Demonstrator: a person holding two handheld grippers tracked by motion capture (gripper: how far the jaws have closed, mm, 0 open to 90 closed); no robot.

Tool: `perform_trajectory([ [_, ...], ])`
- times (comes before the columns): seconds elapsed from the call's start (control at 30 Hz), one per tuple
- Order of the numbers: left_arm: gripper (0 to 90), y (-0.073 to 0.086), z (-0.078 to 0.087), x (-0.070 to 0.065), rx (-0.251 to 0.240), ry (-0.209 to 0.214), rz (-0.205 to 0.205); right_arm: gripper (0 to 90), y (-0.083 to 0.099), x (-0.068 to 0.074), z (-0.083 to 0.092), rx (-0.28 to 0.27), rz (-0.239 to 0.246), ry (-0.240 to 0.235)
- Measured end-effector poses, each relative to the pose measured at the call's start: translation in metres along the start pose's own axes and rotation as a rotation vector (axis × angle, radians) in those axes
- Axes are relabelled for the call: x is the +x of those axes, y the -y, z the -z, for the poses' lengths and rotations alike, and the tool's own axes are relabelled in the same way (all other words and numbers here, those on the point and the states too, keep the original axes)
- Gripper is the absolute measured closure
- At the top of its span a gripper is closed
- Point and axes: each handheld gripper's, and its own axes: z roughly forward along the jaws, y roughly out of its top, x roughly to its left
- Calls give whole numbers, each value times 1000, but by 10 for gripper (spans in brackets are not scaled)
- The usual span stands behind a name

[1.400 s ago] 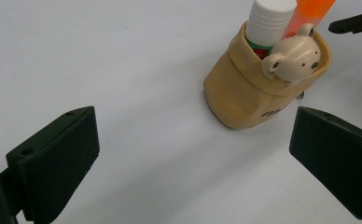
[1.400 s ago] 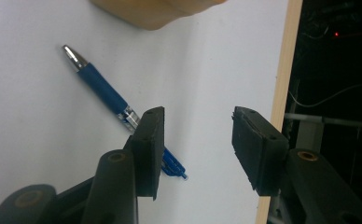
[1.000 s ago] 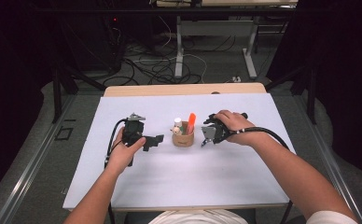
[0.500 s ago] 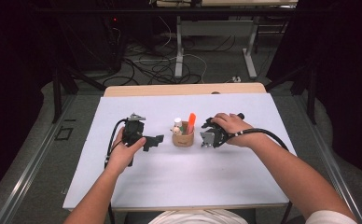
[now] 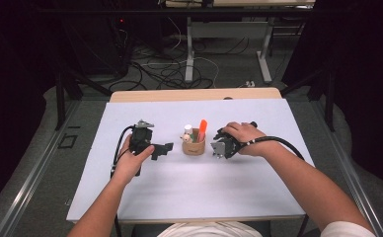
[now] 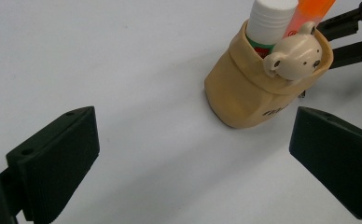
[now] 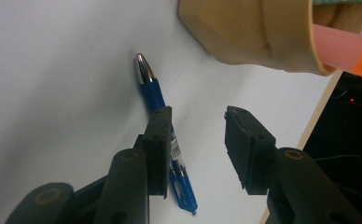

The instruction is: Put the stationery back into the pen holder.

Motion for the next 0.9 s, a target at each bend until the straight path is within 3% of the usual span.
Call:
perform_trajectory([
  [0.1, 14, 0, 0, 0, 1, 0, 1, 613, -1, 1, -4, -8, 27, -1],
  [0.17, 14, 0, 0, 1, 2, -2, -5, 610, -2, 2, -4, 13, 35, -13],
  [0.4, 14, 0, 0, 1, 2, -3, -4, 610, -3, 7, -11, 0, 51, -29],
  [0.5, 14, 0, 0, 0, 3, -3, -5, 610, -3, 8, -11, 20, 50, -62],
  [0.57, 14, 0, 0, 0, 2, -4, -7, 610, -3, 9, -12, 17, 68, -40],
  [0.6, 14, 0, 0, 0, 4, -4, -5, 611, -4, 8, -11, 40, 63, -96],
  [0.63, 14, 0, 0, 1, 3, -5, -8, 612, -3, 11, -13, 11, 58, -46],
  [0.7, 14, 0, 0, 0, 6, -5, -6, 613, -4, 10, -13, 26, 73, -68],
  [0.73, 14, 0, 0, 0, 7, -5, -5, 613, -4, 10, -14, 17, 84, -54],
  [0.8, 14, 0, 0, 0, 7, -5, -5, 613, -6, 9, -14, 32, 77, -96],
  [0.83, 14, 0, 0, 0, 7, -5, -5, 613, -6, 10, -14, 34, 73, -89],
  [0.87, 14, 0, 0, 0, 7, -5, -5, 613, -5, 12, -16, 16, 73, -54],
  [0.9, 14, 0, 0, 0, 6, -5, -5, 613, -6, 11, -16, 14, 80, -60],
])
